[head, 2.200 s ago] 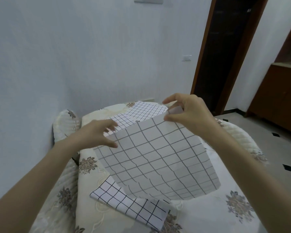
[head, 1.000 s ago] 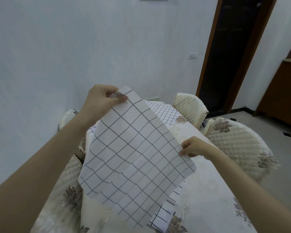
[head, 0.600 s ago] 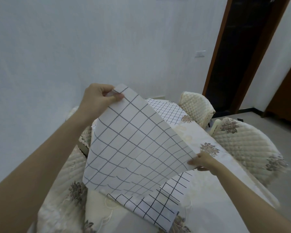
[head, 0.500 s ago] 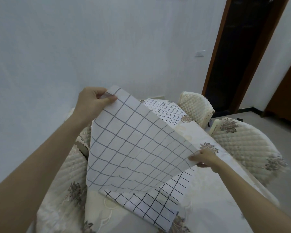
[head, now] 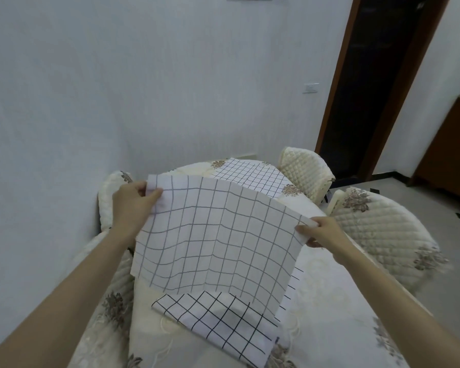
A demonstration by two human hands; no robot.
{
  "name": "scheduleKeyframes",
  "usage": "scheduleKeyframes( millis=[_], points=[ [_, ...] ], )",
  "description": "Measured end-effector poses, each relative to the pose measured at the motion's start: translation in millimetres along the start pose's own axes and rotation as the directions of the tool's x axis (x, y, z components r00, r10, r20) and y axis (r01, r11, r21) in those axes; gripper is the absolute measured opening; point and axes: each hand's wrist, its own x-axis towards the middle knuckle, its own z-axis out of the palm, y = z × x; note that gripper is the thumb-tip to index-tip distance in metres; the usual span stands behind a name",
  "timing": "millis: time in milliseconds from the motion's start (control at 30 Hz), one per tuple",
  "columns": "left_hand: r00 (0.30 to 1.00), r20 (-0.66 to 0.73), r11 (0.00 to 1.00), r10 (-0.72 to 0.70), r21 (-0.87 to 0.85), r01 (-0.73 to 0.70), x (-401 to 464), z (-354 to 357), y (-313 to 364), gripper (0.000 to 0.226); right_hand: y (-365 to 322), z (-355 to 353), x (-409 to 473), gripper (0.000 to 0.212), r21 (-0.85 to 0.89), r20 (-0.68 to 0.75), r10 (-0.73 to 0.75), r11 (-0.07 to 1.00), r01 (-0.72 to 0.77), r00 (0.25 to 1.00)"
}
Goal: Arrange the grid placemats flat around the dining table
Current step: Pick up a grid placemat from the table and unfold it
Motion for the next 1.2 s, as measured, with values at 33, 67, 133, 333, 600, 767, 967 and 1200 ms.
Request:
scheduleKeyframes(
  millis=[33, 67, 133, 333, 600, 767, 967, 1200],
  points=[
    [1.000, -0.009, 1.000, 0.006, 0.014, -0.006, -5.8, 6.7, -0.3, 0.027, -6.2, 6.2, -3.6, 0.020, -0.026, -0.012, -0.029, 0.999, 0.029, 0.999],
    [1.000, -0.006, 1.000, 0.010, 0.012, -0.010, -11.5, 13.3, 0.5, 0.028, -13.1, 13.0, -7.6, 0.017, -0.064, -0.028, -0.059, 0.996, 0.057, 0.998],
    [1.000, 0.011, 1.000, 0.004, 0.011, -0.004, -22.9, 25.9, 5.1, 0.030, -28.4, 27.1, -16.2, 0.018, -0.159, -0.041, -0.122, 0.981, 0.114, 0.992],
    [0.996, 0.081, 1.000, -0.019, -0.006, 0.020, -52.7, 56.8, 25.0, 0.033, -83.2, 61.5, -44.1, 0.022, -0.188, -0.013, -0.229, 0.957, 0.222, 0.973],
    [0.976, 0.211, 0.954, -0.061, -0.274, 0.119, -83.0, 79.4, 52.6, 0.036, -117.7, 91.7, -67.4, 0.027, -0.414, -0.163, -0.463, 0.833, 0.366, 0.871],
    [0.970, 0.223, 0.889, -0.095, -0.419, 0.183, -97.2, 81.1, 72.3, 0.026, -111.4, 108.9, -74.3, 0.014, -0.193, -0.142, -0.463, 0.880, 0.434, 0.875],
    [0.959, 0.275, 0.867, -0.072, -0.457, 0.196, -96.8, 82.6, 68.1, 0.040, -108.6, 116.1, -82.3, 0.007, -0.187, -0.149, -0.498, 0.862, 0.470, 0.854],
    [0.957, 0.274, 0.860, -0.100, -0.460, 0.221, -97.1, 77.1, 69.9, 0.038, -95.3, 128.3, -87.6, 0.026, -0.438, -0.110, -0.651, 0.710, 0.551, 0.751]
  ],
)
